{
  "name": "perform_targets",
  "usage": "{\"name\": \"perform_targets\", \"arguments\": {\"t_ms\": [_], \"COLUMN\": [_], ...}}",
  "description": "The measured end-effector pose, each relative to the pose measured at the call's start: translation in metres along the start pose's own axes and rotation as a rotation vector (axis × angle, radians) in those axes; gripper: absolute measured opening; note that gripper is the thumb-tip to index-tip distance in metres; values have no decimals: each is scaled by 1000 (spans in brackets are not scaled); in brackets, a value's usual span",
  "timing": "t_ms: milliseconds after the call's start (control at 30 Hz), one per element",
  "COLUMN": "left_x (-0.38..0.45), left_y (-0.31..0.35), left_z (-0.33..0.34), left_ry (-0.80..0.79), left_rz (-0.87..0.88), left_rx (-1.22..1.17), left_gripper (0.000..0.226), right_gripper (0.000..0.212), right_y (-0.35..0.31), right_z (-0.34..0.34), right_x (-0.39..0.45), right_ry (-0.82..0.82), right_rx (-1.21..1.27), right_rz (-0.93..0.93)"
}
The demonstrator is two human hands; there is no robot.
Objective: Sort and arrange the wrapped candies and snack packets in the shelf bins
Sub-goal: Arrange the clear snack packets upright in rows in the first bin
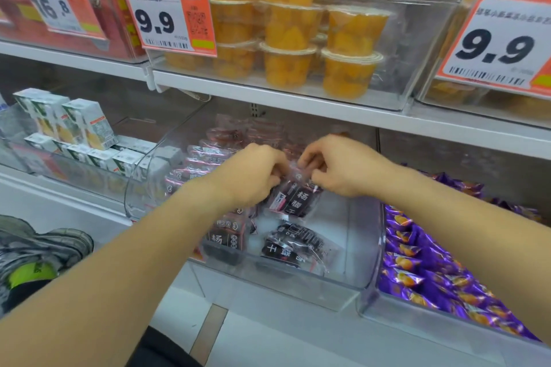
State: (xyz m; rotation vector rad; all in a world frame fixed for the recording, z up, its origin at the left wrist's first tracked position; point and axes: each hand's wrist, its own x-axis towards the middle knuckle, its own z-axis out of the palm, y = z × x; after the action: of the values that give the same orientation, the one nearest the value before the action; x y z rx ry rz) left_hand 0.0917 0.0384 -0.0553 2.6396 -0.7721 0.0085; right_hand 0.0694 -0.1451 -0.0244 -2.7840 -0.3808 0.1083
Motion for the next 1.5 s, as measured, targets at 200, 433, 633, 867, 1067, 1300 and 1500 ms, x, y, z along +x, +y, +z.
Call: {"name": "perform_targets", "arguments": {"t_ms": [200, 433, 633, 867, 1067, 1300, 1500], "left_x": [-31, -29, -9, -17, -35, -43, -46], "left_y": [-5, 19, 30, 19, -4, -14, -17], "left_z": [-11, 6, 23, 13, -24, -14, -12], "left_ry": [140, -375, -462, -343, -248, -198, -117], "left_rz": [53, 110, 115, 111, -16, -78, -73], "left_rx": [-33, 112, 261, 100, -87, -12, -31], "left_gripper": [21, 37, 55, 13, 7, 20, 22], "right_gripper": [28, 24, 19, 10, 13, 16, 7], "right_y": [-1, 3, 12, 17, 10, 5, 9], "right_z": [20, 22, 19, 12, 16, 21, -6], "right_x": [3, 4, 8, 11, 10, 8, -4], "right_ry": [135, 144, 83, 47, 32, 47, 52], "right_rx": [-48, -142, 39, 134, 22, -144, -37], "right_rz": [-38, -163, -70, -10, -39, -110, -28]}}
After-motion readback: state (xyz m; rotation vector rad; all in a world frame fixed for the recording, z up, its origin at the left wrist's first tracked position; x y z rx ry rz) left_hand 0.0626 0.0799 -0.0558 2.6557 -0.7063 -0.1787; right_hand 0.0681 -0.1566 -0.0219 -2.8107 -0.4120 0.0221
